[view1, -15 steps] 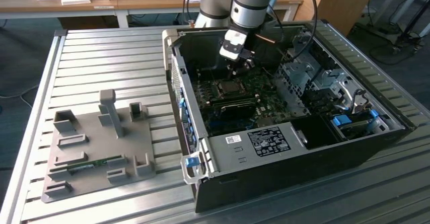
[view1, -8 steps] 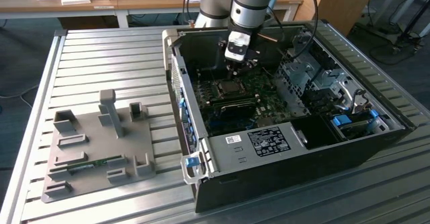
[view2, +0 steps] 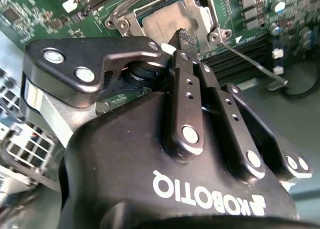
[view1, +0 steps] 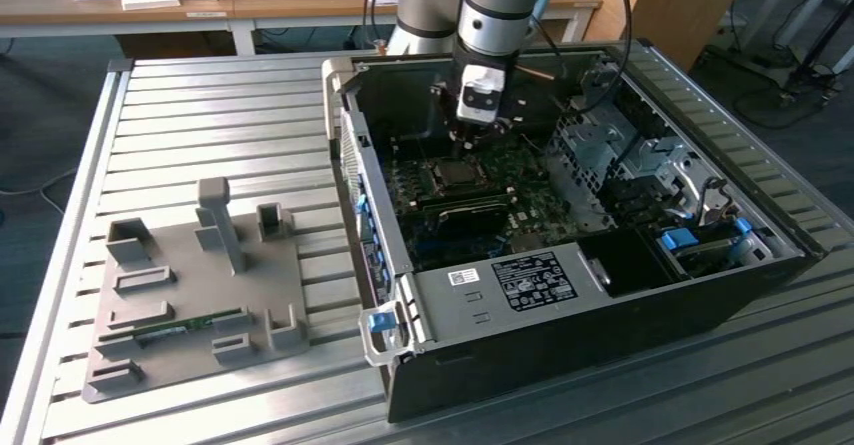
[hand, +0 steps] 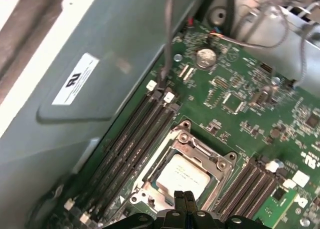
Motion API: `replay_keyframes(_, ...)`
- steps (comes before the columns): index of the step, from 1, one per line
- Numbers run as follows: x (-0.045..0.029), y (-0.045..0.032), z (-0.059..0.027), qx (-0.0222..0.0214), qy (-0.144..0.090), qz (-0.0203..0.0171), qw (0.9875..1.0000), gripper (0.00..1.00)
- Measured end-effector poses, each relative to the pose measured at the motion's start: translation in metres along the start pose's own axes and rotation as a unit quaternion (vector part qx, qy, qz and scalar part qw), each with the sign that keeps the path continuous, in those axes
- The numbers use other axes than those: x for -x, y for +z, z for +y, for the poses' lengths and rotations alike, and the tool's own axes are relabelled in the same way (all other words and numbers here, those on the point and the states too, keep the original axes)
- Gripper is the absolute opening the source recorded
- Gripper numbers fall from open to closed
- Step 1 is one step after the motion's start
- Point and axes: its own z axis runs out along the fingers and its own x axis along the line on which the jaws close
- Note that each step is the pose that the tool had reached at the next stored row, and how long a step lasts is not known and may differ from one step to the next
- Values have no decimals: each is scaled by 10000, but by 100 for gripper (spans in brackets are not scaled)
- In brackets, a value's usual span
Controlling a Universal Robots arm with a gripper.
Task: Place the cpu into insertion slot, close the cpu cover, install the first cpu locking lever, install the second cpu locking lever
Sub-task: 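Close the cpu cover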
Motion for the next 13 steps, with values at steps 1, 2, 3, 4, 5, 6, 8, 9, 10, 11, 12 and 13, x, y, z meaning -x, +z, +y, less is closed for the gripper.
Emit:
replay_keyframes(1,0,0,0,-2,-93,1,10000,11)
replay_keyframes(2,0,0,0,-3,-183,2,9998,11)
replay_keyframes(3,0,0,0,-5,-273,2,9996,11)
replay_keyframes(4,0,0,0,-7,-362,3,9993,11)
replay_keyframes(5,0,0,0,-9,-452,4,9990,11)
replay_keyframes(6,0,0,0,-11,-548,5,9985,11)
replay_keyframes(8,0,0,0,-14,-727,7,9974,11)
replay_keyframes(9,0,0,0,-16,-817,8,9967,11)
replay_keyframes(10,0,0,0,-18,-906,8,9959,11)
replay_keyframes(11,0,0,0,-19,-996,9,9950,11)
replay_keyframes(12,0,0,0,-22,-1092,10,9940,11)
replay_keyframes(13,0,0,0,-23,-1182,11,9930,11)
